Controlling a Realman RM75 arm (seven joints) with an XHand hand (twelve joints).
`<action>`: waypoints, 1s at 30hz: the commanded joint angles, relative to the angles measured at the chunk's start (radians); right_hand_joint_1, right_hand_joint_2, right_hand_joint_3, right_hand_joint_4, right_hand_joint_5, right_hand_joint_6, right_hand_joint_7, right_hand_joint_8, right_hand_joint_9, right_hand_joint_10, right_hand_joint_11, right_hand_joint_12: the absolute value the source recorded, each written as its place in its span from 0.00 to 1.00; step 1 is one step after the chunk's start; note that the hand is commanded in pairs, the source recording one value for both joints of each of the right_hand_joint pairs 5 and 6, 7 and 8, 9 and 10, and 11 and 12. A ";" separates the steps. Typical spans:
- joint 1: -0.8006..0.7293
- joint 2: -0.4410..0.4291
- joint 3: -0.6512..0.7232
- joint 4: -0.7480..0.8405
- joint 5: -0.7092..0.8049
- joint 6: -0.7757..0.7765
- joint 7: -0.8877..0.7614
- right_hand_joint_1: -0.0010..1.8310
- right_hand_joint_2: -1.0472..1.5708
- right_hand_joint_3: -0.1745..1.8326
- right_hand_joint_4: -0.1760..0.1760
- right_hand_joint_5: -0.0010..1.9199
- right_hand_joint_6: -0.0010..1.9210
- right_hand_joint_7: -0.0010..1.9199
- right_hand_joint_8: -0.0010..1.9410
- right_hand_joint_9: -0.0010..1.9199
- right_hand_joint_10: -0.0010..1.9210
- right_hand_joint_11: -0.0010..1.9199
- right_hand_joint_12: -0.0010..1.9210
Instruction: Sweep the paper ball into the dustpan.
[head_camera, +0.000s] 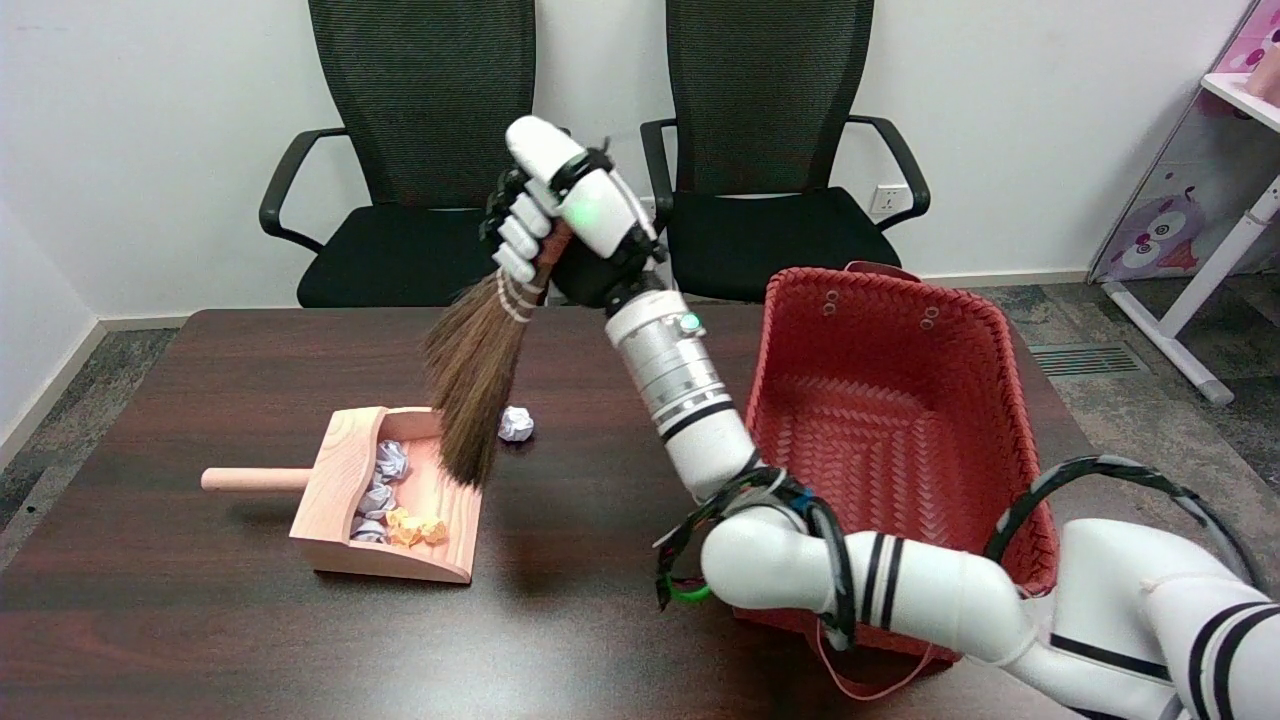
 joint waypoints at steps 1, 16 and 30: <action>-0.036 0.222 0.023 -0.234 0.006 0.089 -0.075 0.48 0.88 0.97 0.53 1.00 1.00 1.00 0.99 1.00 1.00 1.00 1.00; -0.040 0.308 0.110 -0.322 0.002 -0.003 -0.156 0.47 1.00 0.94 0.60 1.00 1.00 1.00 0.99 1.00 1.00 1.00 1.00; -0.039 0.387 0.173 -0.371 0.006 -0.117 -0.355 0.53 1.00 0.94 0.72 1.00 1.00 1.00 0.99 1.00 1.00 1.00 1.00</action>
